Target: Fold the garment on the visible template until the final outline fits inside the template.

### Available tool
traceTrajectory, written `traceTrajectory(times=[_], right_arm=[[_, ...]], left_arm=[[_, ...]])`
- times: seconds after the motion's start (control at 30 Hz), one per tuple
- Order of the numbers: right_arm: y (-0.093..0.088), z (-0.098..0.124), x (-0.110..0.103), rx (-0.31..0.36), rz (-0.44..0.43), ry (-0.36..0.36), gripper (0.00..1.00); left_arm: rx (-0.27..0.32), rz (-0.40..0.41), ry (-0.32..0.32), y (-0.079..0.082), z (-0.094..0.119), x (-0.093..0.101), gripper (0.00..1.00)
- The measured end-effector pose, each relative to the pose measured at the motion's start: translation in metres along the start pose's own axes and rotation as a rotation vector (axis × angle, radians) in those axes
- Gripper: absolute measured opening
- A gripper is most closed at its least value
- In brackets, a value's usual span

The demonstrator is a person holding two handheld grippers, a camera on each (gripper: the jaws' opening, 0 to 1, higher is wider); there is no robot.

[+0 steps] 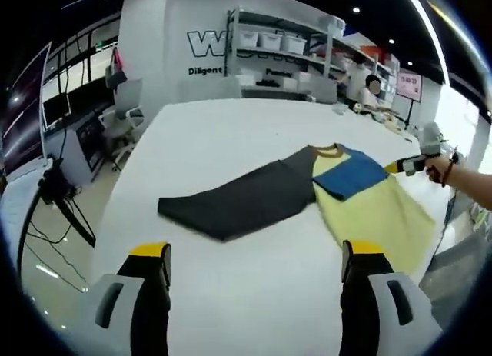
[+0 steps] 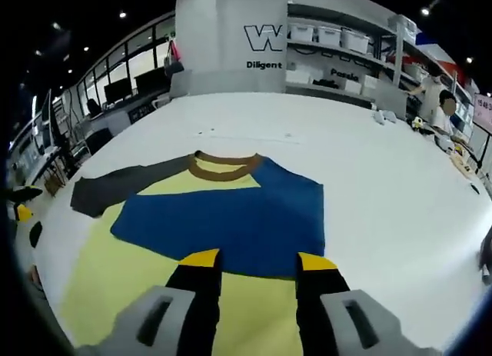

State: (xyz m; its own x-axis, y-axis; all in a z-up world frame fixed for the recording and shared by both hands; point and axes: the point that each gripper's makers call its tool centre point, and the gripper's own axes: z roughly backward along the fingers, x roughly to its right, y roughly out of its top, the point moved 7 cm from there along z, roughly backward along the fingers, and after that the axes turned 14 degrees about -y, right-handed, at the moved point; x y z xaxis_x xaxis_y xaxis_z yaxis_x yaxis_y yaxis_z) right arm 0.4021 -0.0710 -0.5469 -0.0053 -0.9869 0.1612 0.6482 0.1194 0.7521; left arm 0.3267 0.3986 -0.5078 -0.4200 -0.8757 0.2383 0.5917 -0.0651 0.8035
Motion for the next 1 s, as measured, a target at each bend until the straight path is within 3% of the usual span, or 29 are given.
traceTrajectory(times=[0.33, 0.5, 0.73, 1.0], right_arm=[[-0.005, 0.013, -0.005, 0.016, 0.082, -0.002, 0.34], [-0.011, 0.023, -0.011, 0.006, -0.011, 0.061, 0.36], [-0.018, 0.042, -0.013, 0.017, -0.059, 0.096, 0.46], [-0.026, 0.057, -0.013, 0.016, -0.051, 0.080, 0.46]], left_arm=[[0.043, 0.084, 0.004, 0.008, -0.024, -0.012, 0.90], [0.031, 0.138, 0.010, 0.003, -0.038, -0.020, 0.89], [0.038, 0.194, 0.030, 0.007, -0.049, -0.036, 0.88], [0.038, 0.284, 0.025, 0.005, -0.069, -0.045, 0.83]])
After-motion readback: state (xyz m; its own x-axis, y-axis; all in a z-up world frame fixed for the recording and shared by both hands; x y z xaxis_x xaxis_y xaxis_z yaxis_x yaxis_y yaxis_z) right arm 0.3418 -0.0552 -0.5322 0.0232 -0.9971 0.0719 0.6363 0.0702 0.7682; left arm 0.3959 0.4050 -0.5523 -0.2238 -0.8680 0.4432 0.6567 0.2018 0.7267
